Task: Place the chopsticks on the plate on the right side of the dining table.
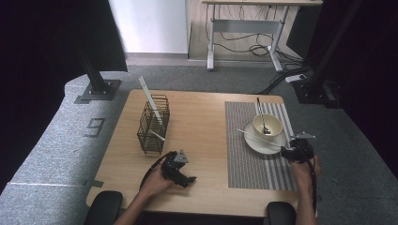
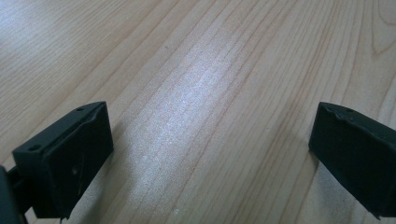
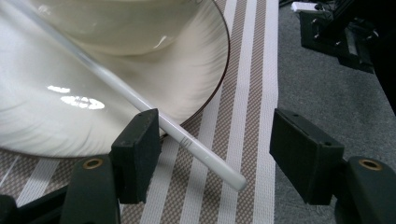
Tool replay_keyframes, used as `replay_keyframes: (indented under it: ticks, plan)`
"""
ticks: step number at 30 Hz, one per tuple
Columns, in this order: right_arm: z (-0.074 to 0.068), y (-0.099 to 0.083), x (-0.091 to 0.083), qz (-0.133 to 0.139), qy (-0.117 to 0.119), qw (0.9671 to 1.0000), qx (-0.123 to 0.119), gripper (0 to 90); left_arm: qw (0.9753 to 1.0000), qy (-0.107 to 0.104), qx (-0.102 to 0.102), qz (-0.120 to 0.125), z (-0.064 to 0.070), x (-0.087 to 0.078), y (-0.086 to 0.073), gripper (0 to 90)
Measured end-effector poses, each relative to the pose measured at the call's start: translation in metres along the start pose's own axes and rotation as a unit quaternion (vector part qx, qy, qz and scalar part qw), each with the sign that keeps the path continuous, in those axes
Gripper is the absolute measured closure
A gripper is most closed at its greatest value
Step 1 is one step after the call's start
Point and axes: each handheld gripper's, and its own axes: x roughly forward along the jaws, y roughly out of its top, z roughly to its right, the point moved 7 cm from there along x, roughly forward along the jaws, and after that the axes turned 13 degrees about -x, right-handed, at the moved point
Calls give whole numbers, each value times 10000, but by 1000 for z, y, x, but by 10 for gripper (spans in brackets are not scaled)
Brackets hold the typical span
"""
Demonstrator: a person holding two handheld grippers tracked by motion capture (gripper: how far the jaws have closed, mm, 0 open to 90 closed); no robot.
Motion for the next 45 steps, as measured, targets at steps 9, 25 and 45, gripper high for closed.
replay_keyframes:
  ticks: [9, 25, 45]
  plan:
    - [8, 0, 5, 107, -85, 9997, 178, 331, 10000, -4, 1, 4, 0, 0, 0, 0]
    - [22, -2, 14, 322, -266, 9982, 426, 277, 10000, -14, 18, 7, 0, 1, 1, 0]
    - [29, -2, 23, 464, -322, 9974, 442, 265, 10000, -15, 23, -5, 0, 1, 1, 0]
